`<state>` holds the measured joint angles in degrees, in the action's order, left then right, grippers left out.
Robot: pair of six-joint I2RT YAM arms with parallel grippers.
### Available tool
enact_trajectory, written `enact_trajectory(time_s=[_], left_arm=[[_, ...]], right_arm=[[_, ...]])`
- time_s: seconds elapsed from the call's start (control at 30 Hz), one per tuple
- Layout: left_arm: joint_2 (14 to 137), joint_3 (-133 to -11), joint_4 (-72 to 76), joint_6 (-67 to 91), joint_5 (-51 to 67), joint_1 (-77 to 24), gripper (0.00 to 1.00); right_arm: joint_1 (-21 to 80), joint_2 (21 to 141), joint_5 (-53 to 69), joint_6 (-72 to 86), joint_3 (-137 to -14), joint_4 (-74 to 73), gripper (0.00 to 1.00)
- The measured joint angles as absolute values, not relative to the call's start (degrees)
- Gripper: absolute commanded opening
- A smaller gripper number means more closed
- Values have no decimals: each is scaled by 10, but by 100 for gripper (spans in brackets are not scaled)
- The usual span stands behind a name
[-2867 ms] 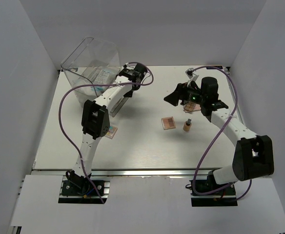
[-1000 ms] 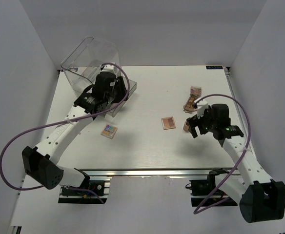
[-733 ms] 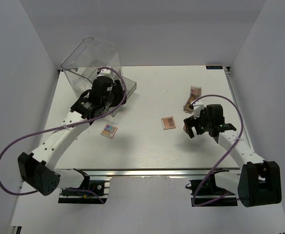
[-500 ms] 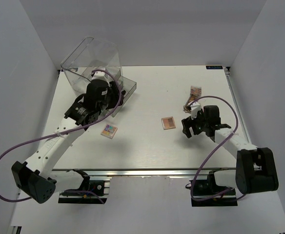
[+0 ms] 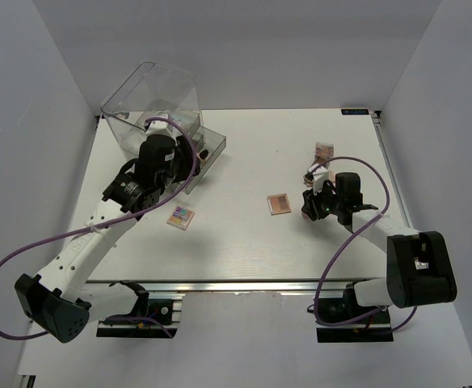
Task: Organize the makeup
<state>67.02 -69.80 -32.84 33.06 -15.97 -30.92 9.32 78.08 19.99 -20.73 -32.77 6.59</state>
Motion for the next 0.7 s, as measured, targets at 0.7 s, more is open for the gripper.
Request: enact_trajectory(time_s=[0.7], left_arm=[[645, -723, -332, 356, -167, -309, 62]], right_arm=[[202, 914, 340, 9, -677, 32, 0]])
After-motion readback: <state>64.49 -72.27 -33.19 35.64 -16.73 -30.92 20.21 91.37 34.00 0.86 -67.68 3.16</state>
